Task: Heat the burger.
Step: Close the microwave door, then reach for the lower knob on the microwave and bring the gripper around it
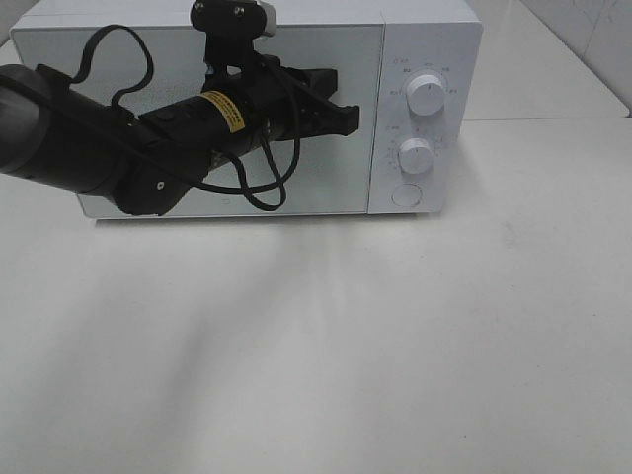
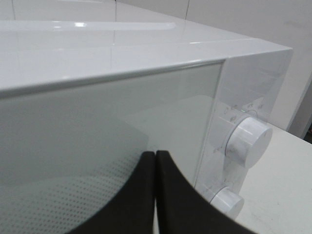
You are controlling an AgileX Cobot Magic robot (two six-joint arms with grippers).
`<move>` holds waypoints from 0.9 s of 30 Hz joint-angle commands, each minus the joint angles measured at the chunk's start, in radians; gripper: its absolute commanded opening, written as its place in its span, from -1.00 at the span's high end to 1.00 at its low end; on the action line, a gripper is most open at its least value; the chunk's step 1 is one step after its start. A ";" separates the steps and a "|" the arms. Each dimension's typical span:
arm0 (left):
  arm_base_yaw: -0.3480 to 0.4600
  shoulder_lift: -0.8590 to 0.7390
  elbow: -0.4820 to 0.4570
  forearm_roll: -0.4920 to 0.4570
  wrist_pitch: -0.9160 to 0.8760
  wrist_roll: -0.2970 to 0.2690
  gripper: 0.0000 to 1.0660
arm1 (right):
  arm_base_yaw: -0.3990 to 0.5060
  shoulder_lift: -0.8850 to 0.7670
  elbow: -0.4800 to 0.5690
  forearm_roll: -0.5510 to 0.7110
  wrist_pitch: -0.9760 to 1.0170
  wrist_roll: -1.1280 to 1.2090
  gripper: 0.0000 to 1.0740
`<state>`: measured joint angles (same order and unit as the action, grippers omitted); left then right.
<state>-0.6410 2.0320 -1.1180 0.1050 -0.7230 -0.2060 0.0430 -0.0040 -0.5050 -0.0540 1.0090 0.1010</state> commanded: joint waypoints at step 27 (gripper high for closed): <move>-0.143 -0.367 0.054 -0.011 1.403 0.001 -0.89 | -0.007 -0.027 0.003 0.000 -0.015 -0.014 -0.40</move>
<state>-0.7800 1.7020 -1.0670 0.1190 0.5650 -0.2070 0.0430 -0.0040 -0.5050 -0.0540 1.0090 0.1010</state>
